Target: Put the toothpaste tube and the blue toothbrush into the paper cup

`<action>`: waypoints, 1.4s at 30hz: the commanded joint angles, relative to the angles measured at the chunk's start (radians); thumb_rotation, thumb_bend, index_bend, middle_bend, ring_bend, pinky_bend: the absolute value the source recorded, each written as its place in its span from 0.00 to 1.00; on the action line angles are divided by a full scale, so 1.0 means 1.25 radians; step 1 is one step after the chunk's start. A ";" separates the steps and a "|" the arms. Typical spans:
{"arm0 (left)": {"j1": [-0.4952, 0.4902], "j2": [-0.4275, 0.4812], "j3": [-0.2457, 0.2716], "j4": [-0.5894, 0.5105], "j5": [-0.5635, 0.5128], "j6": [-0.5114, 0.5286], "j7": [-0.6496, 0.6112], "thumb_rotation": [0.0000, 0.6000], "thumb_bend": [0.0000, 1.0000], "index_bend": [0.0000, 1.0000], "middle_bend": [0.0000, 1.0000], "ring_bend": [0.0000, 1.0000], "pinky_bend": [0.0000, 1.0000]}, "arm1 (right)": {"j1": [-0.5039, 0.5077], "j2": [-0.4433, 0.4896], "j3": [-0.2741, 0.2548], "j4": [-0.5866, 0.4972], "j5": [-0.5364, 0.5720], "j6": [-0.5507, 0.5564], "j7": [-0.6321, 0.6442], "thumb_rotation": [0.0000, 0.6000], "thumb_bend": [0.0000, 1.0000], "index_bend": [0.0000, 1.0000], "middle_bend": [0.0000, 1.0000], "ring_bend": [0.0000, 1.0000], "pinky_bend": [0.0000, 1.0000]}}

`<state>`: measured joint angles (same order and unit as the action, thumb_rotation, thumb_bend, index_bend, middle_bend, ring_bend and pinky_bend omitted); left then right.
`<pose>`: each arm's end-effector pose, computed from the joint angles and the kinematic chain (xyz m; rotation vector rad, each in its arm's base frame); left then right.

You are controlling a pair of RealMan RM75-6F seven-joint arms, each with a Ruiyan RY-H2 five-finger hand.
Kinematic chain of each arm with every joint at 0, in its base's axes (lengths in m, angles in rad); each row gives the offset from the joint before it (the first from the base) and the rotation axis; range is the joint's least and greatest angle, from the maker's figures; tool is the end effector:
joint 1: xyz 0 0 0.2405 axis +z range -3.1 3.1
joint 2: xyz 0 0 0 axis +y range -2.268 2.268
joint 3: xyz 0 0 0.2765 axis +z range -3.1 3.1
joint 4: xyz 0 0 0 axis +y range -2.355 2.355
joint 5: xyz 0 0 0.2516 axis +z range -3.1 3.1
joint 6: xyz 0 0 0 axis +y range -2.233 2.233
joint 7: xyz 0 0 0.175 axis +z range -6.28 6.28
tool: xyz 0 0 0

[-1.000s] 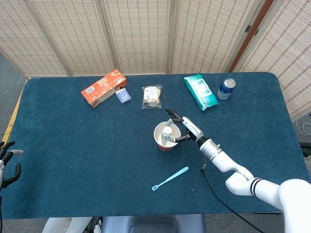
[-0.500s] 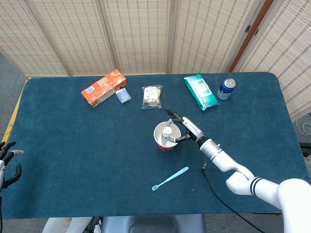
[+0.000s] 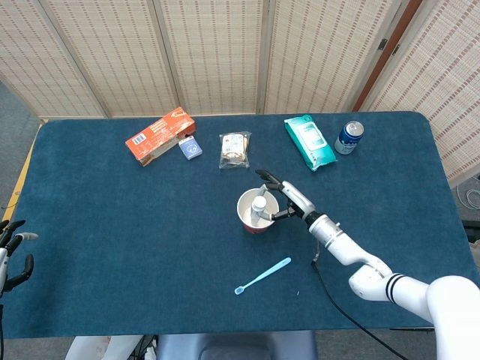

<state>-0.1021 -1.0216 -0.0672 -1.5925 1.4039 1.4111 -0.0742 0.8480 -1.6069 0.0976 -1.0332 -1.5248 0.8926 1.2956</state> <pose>-0.3737 0.2281 0.1681 -1.3347 -0.9357 -0.8180 -0.1776 -0.4515 -0.0686 1.5251 -2.0128 1.5192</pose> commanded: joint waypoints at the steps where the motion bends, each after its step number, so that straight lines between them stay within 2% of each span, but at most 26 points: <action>1: 0.000 -0.001 0.000 0.001 0.000 -0.001 0.000 1.00 0.52 0.32 0.15 0.07 0.16 | 0.001 0.001 -0.004 0.001 -0.003 -0.002 0.003 1.00 0.17 0.63 0.06 0.00 0.12; 11: -0.001 -0.003 0.001 0.001 0.002 -0.001 0.005 1.00 0.52 0.32 0.15 0.07 0.16 | 0.000 0.012 -0.009 -0.004 -0.009 0.003 0.010 1.00 0.17 0.63 0.06 0.00 0.12; 42: -0.003 -0.004 0.003 -0.001 -0.001 -0.005 0.013 1.00 0.52 0.32 0.16 0.07 0.16 | -0.006 0.022 -0.016 -0.005 -0.009 0.008 0.012 1.00 0.16 0.44 0.04 0.00 0.12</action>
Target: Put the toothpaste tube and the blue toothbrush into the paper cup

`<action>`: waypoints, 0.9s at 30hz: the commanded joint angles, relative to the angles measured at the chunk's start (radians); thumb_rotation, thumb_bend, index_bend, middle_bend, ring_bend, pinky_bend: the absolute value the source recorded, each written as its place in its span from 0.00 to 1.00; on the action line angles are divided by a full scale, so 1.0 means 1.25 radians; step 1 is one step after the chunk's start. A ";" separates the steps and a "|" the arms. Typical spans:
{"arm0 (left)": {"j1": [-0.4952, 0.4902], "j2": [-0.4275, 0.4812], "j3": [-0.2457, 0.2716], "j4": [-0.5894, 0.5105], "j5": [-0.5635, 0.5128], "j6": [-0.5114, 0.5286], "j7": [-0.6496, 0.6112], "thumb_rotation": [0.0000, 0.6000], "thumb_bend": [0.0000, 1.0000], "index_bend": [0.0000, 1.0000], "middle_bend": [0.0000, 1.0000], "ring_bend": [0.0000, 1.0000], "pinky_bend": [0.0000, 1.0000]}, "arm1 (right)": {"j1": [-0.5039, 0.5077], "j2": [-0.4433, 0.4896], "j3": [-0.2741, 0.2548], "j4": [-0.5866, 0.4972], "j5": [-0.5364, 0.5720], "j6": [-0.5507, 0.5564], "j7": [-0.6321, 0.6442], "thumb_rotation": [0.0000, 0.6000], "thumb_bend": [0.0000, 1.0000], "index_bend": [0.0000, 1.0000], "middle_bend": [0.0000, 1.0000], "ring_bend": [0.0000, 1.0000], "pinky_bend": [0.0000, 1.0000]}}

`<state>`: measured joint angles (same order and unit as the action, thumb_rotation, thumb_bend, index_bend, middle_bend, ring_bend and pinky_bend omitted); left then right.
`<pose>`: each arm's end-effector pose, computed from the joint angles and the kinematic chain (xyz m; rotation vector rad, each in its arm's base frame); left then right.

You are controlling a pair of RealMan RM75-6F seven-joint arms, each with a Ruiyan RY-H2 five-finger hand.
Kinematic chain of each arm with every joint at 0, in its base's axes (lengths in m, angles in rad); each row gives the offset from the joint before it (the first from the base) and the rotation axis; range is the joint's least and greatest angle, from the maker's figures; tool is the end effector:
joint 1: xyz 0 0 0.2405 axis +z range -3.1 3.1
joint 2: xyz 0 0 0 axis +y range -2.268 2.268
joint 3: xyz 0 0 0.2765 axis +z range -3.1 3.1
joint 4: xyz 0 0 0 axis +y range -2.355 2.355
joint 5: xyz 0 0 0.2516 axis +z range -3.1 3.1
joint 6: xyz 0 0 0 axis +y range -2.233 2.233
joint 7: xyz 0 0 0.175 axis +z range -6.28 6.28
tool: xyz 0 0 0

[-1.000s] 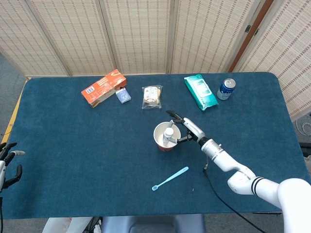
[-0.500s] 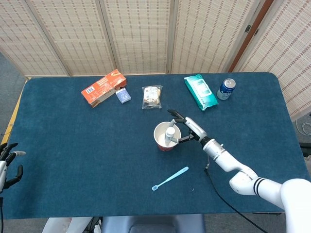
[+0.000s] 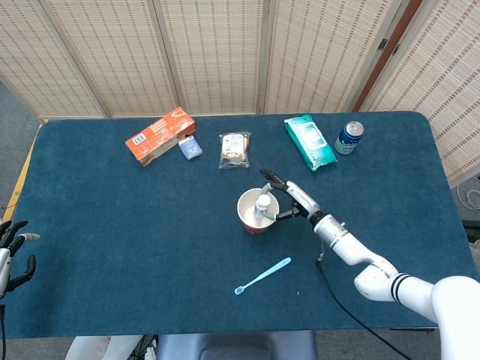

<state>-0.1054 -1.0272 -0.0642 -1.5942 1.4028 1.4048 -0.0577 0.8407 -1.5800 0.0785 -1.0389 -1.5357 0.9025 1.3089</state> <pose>-0.3732 0.2284 0.1643 -1.3446 -0.9351 -0.8062 -0.1872 -0.4505 -0.0599 1.5343 -2.0015 1.5035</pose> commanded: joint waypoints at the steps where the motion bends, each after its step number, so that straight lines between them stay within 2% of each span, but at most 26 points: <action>1: 0.000 0.000 0.000 0.000 0.000 -0.001 0.001 1.00 0.52 0.32 0.16 0.07 0.16 | 0.000 0.002 -0.002 0.000 -0.002 0.001 0.002 1.00 0.15 0.44 0.04 0.00 0.12; 27: -0.002 -0.004 0.001 0.002 -0.002 -0.003 0.008 1.00 0.52 0.32 0.16 0.08 0.16 | -0.002 0.025 0.006 -0.034 -0.008 0.027 -0.007 1.00 0.15 0.41 0.04 0.00 0.12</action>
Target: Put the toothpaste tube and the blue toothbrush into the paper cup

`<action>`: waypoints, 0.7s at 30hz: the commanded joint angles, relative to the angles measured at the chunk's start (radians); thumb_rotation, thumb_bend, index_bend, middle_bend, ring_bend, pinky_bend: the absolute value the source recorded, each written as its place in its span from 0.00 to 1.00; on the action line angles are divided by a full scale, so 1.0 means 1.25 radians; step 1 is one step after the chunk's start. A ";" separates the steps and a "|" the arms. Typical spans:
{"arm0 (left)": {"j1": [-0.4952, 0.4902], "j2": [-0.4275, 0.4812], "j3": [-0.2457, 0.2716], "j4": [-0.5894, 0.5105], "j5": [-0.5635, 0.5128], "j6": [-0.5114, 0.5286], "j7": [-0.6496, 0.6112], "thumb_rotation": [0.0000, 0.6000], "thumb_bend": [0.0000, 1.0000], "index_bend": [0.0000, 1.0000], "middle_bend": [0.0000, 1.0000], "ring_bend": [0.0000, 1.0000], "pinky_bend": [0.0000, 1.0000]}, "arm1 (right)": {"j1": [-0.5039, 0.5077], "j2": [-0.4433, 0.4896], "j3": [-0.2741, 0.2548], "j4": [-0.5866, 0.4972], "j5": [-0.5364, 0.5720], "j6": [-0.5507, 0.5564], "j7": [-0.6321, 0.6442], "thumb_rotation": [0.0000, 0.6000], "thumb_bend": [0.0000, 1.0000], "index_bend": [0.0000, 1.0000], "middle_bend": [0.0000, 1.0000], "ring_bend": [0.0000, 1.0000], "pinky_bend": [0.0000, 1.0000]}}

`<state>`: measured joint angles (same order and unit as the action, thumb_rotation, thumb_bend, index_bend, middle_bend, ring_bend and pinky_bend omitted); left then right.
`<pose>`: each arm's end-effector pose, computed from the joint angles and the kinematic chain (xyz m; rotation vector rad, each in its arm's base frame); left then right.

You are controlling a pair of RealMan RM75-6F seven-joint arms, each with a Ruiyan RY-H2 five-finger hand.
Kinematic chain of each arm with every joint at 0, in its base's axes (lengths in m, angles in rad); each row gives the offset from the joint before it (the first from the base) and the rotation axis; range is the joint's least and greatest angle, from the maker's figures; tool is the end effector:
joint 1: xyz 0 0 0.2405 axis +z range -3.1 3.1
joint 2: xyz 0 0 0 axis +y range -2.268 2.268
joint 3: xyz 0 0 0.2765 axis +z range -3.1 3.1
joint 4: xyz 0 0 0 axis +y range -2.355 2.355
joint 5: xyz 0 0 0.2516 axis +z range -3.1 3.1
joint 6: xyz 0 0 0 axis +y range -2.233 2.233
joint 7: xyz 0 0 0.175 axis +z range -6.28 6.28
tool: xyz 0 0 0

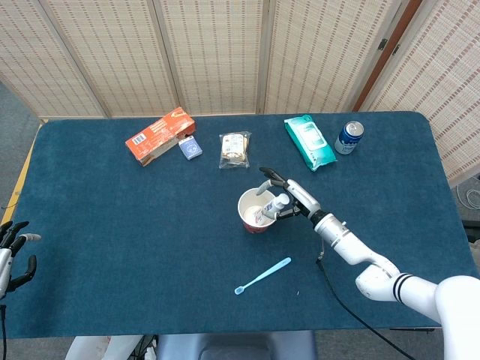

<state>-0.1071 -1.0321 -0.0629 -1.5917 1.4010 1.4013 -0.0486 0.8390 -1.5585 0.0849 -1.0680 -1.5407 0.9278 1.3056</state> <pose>-0.3737 0.2286 0.1622 -1.3488 -0.9338 -0.7983 -0.1811 -0.4498 -0.0513 1.5427 -1.9879 1.5434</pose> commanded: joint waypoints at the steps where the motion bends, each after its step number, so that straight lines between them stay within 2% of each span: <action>1: -0.001 0.000 0.000 0.000 0.000 -0.001 0.001 1.00 0.52 0.32 0.16 0.07 0.16 | -0.001 0.012 0.001 -0.017 -0.006 0.011 -0.006 1.00 0.15 0.41 0.04 0.00 0.12; 6: -0.001 -0.002 0.000 0.002 -0.001 -0.002 0.002 1.00 0.52 0.32 0.16 0.07 0.16 | -0.007 0.050 0.003 -0.071 -0.015 0.035 -0.039 1.00 0.15 0.38 0.03 0.00 0.12; 12: -0.003 -0.006 0.001 0.004 0.000 -0.004 0.009 1.00 0.52 0.32 0.16 0.07 0.16 | -0.025 0.115 0.008 -0.162 -0.020 0.073 -0.123 1.00 0.15 0.32 0.01 0.00 0.12; 18: -0.004 -0.010 0.001 0.006 -0.002 -0.005 0.014 1.00 0.52 0.32 0.16 0.08 0.16 | -0.054 0.188 0.009 -0.270 -0.036 0.129 -0.257 1.00 0.13 0.30 0.00 0.00 0.12; 21: -0.005 -0.011 0.000 0.007 -0.004 -0.007 0.015 1.00 0.52 0.32 0.16 0.07 0.16 | -0.074 0.222 0.007 -0.324 -0.052 0.167 -0.360 1.00 0.12 0.30 0.00 0.00 0.12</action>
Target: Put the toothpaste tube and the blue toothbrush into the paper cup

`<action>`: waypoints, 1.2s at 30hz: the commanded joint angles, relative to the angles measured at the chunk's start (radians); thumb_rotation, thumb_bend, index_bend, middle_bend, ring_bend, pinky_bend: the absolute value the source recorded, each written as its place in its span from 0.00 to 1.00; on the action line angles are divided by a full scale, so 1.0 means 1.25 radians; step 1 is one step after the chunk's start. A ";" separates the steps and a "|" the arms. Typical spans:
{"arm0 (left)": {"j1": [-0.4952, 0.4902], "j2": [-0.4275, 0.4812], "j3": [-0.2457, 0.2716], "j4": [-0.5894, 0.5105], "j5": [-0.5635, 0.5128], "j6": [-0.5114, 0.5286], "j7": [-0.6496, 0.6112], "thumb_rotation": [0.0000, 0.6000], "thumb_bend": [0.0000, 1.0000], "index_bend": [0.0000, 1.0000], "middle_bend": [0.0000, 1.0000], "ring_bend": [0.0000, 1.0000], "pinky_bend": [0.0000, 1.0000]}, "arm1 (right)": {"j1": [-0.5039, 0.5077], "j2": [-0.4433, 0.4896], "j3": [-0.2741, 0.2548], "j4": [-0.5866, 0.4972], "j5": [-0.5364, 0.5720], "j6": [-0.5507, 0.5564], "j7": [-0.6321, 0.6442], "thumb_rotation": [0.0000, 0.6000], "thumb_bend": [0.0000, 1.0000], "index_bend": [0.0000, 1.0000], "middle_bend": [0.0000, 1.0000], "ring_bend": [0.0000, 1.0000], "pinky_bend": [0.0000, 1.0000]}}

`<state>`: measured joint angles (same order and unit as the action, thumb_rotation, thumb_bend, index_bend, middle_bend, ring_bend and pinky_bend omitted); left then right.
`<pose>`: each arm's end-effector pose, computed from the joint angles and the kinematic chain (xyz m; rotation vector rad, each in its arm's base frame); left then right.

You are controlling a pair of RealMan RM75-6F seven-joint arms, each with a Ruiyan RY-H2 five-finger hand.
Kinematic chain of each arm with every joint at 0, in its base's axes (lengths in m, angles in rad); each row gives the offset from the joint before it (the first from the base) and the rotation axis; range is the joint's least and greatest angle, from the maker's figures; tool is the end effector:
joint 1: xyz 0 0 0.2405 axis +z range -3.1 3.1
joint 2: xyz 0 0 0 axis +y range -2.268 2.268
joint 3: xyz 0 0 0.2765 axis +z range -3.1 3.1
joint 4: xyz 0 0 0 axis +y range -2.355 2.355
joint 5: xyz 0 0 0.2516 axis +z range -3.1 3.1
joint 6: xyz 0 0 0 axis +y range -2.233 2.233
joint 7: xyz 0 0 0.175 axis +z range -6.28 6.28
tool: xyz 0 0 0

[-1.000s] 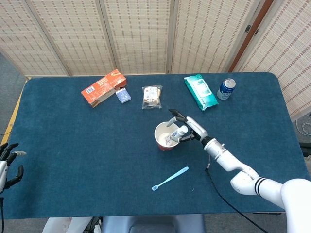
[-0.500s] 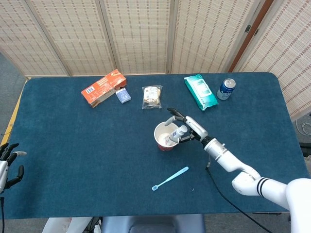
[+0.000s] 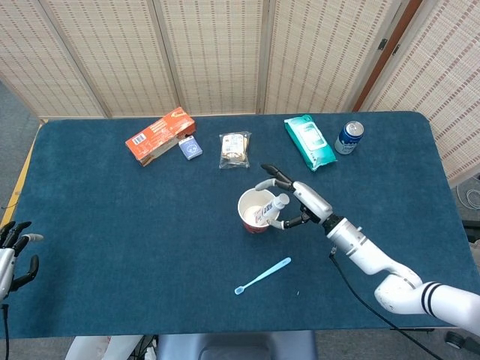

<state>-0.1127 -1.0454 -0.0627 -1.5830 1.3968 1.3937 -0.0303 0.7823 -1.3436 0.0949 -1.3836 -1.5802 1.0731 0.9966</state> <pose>-0.3747 0.2306 0.1575 -1.3571 -0.9285 -0.7849 -0.1534 -0.4123 0.0111 1.7499 -1.6589 1.6239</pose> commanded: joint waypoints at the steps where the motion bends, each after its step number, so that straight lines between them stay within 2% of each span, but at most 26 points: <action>1: -0.001 -0.001 0.000 0.001 -0.001 -0.001 0.001 1.00 0.52 0.32 0.16 0.07 0.16 | -0.038 0.061 -0.002 -0.092 -0.028 0.068 -0.165 1.00 0.12 0.30 0.00 0.00 0.12; 10: -0.003 -0.006 0.001 0.002 0.000 -0.003 0.011 1.00 0.52 0.32 0.16 0.08 0.16 | -0.109 0.117 -0.033 -0.234 -0.100 0.152 -0.622 1.00 0.11 0.30 0.00 0.00 0.12; 13: -0.002 -0.007 0.002 0.001 0.001 -0.002 0.015 1.00 0.52 0.32 0.16 0.07 0.16 | -0.126 0.129 -0.052 -0.273 -0.125 0.150 -0.745 1.00 0.11 0.30 0.00 0.00 0.12; 17: -0.001 -0.007 0.003 -0.001 0.004 0.001 0.017 1.00 0.52 0.32 0.16 0.07 0.16 | -0.144 0.132 -0.075 -0.300 -0.144 0.136 -0.852 1.00 0.11 0.33 0.00 0.00 0.12; 20: 0.000 -0.006 0.003 -0.003 0.006 0.005 0.017 1.00 0.52 0.32 0.16 0.08 0.16 | -0.156 0.124 -0.092 -0.302 -0.153 0.125 -0.903 1.00 0.11 0.35 0.00 0.00 0.12; 27: 0.002 -0.003 0.003 -0.007 0.010 0.012 0.015 1.00 0.52 0.32 0.15 0.07 0.16 | -0.174 0.104 -0.121 -0.290 -0.140 0.081 -0.949 1.00 0.11 0.38 0.00 0.00 0.12; 36: 0.002 -0.002 0.004 -0.009 0.012 0.012 0.013 1.00 0.52 0.32 0.16 0.08 0.16 | -0.187 0.067 -0.128 -0.249 -0.071 0.015 -0.990 1.00 0.13 0.39 0.00 0.00 0.12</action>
<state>-0.1099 -1.0477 -0.0578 -1.5943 1.4120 1.4087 -0.0142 0.5504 -1.2518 -0.0650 -1.7037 -1.6778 1.1011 -0.2338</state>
